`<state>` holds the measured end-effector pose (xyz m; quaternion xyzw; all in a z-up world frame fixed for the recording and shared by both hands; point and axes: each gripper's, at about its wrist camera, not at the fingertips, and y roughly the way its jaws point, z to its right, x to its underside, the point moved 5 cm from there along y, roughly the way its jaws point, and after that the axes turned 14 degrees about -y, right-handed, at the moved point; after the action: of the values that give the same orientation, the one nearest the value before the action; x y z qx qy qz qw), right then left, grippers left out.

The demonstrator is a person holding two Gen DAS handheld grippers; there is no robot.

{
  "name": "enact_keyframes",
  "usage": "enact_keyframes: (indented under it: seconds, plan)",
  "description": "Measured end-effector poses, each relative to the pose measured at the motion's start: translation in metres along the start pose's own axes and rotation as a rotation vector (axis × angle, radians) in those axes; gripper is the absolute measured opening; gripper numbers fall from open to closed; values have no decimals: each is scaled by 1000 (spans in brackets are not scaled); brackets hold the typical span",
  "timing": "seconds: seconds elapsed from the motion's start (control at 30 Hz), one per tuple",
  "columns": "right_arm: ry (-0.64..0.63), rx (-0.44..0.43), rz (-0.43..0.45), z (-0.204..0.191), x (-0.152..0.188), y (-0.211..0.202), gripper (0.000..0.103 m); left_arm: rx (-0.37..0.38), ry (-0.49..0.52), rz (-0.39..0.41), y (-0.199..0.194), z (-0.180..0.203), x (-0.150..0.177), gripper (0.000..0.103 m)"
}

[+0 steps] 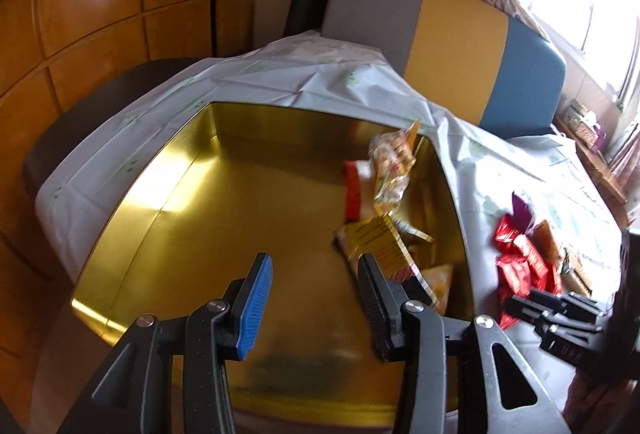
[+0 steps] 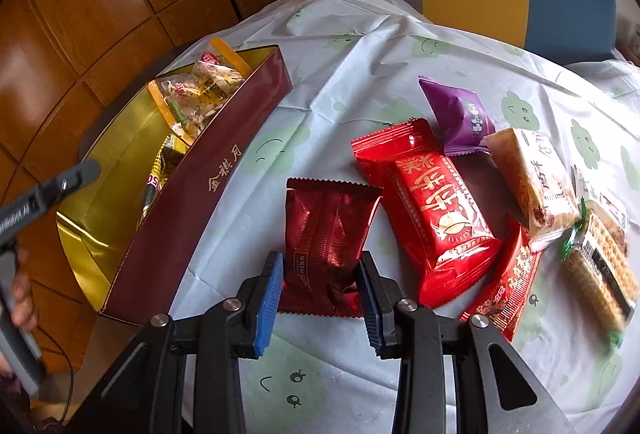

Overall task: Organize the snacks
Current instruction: 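Drop the clear bag in the tray with the left tool while the right tool grasps the dark red packet, then carry the dark red packet into the gold tray and open the right tool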

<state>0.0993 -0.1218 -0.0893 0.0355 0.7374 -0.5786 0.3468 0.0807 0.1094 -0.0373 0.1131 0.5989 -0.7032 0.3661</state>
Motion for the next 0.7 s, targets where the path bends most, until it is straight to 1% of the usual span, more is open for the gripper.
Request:
enact_keyframes:
  seconds: [0.1,0.2,0.43,0.7]
  plan:
    - [10,5,0,-1,0,-1,37,-34,9,6,-1,-5,6,45]
    - [15,2,0,-3,2,-3,37,-46,6,9,-2,-9,9,45]
    - [33,-9,7,-7,4,-7,37,-53,-12,2,-2,-16,13,45]
    - [35,-36,54,-17,-3,-24,37,-59,-27,-2,-1,-24,14,45]
